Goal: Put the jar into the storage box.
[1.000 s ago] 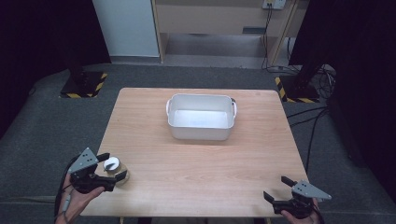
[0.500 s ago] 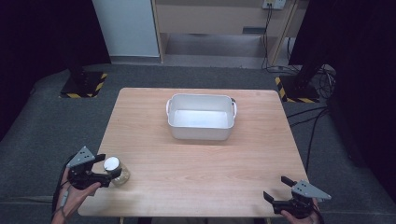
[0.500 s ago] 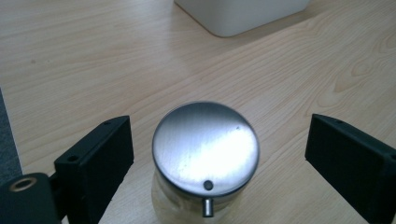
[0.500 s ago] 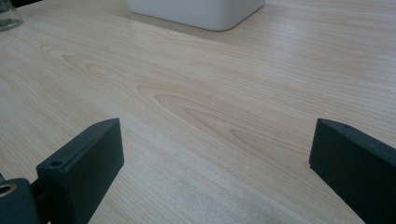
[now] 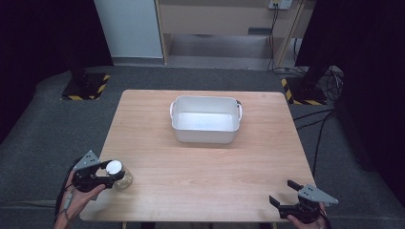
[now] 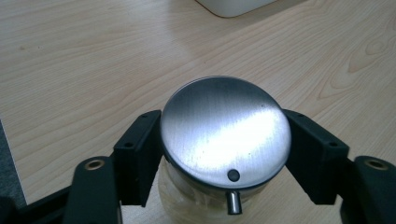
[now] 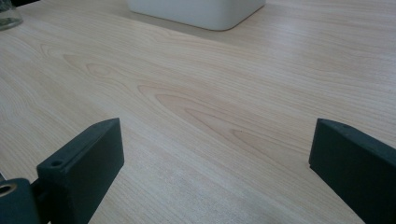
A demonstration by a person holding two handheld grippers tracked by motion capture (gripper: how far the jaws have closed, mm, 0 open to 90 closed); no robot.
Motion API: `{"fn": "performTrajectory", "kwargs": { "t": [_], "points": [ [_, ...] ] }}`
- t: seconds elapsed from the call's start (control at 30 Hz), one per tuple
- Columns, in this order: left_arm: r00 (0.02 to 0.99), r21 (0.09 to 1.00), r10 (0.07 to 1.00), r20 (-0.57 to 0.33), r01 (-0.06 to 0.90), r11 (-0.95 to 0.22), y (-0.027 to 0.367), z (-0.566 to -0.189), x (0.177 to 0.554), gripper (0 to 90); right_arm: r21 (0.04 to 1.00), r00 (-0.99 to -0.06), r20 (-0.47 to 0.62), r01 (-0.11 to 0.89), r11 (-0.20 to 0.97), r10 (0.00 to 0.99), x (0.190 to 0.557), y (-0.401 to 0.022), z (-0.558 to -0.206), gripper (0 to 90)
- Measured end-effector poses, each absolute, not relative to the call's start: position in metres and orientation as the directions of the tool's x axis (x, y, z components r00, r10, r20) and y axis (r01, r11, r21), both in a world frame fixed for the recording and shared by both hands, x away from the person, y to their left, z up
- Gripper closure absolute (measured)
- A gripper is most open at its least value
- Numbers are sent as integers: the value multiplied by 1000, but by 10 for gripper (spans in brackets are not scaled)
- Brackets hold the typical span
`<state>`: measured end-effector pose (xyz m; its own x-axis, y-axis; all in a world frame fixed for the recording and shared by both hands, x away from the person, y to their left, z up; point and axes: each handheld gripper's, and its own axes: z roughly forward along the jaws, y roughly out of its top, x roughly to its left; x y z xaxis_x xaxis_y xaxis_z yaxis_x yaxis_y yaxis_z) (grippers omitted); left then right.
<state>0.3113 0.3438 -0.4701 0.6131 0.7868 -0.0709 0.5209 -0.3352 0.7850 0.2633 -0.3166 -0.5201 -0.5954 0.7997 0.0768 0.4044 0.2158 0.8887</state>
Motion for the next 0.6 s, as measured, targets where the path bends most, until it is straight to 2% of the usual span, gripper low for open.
{"fn": "performTrajectory", "kwargs": {
  "t": [0.17, 0.3, 0.6],
  "points": [
    [615, 793, 787, -49, 503, -344, 343, -470, 311, 368, 889, -596, 76, 404, 217, 799, 263, -317, -520, 34],
    [618, 789, 786, -15, 490, -370, 341, -468, 310, 378, 889, -596, 76, 404, 217, 799, 263, -316, -520, 34],
    [626, 787, 780, -16, 489, -376, 337, -466, 311, 380, 889, -597, 74, 403, 219, 799, 264, -316, -520, 35]
  ]
}}
